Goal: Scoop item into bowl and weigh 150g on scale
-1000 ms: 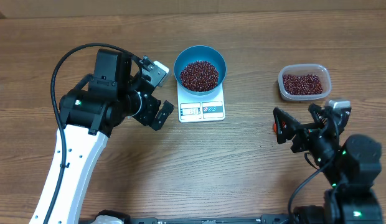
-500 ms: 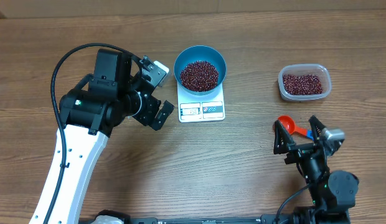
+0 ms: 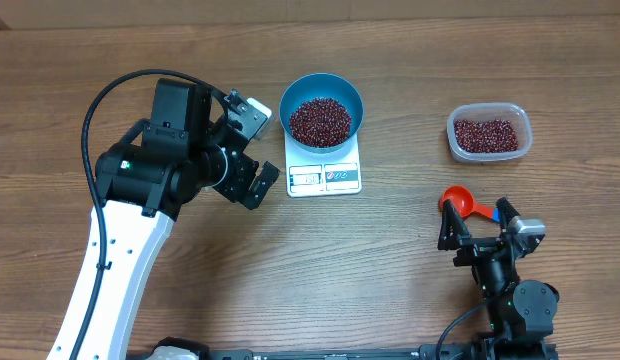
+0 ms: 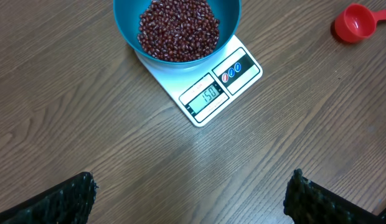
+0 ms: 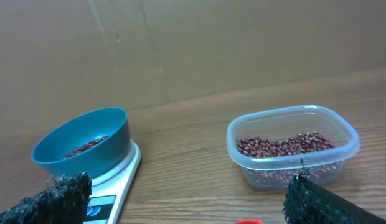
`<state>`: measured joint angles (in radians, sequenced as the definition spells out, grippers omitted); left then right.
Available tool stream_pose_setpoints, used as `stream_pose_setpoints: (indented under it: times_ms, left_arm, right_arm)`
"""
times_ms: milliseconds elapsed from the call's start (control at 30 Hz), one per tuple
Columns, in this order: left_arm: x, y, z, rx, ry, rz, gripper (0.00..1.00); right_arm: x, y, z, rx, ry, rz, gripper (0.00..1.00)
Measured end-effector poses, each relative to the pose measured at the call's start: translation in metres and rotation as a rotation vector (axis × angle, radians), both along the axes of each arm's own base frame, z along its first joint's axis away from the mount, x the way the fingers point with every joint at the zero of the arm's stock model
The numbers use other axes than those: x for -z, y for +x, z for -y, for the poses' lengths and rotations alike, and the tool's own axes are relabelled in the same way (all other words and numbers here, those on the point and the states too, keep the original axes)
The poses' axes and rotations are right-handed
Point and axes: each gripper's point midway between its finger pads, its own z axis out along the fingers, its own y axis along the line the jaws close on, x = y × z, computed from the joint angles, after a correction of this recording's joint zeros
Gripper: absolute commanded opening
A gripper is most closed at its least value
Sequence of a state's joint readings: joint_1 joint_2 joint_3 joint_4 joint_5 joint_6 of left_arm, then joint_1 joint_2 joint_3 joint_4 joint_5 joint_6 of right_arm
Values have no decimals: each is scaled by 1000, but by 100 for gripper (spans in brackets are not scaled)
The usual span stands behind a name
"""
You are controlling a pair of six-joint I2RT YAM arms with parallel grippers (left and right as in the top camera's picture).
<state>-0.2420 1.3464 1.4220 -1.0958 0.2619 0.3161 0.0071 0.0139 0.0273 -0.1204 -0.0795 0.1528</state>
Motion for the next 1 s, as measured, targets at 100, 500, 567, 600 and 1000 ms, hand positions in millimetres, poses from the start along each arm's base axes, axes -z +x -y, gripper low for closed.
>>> stream_pose_setpoints:
  times_ms: [100,500,567,600,1000]
  left_arm:
    - [0,0,0,0,0,0,100]
    - [0,0,0,0,0,0,100]
    - [0,0,0,0,0,0,100]
    - [0,0,0,0,0,0,99]
    - [0,0,0,0,0,0,100]
  right_arm:
    - [0,0,4,21,-1,3,100]
    - [-1,1,7,43,-3,4,100]
    - [-1,1,7,43,-2,5,100]
    - [-1,1,7,43,-2,4,100]
    - [-1,1,7,43,-2,5,100]
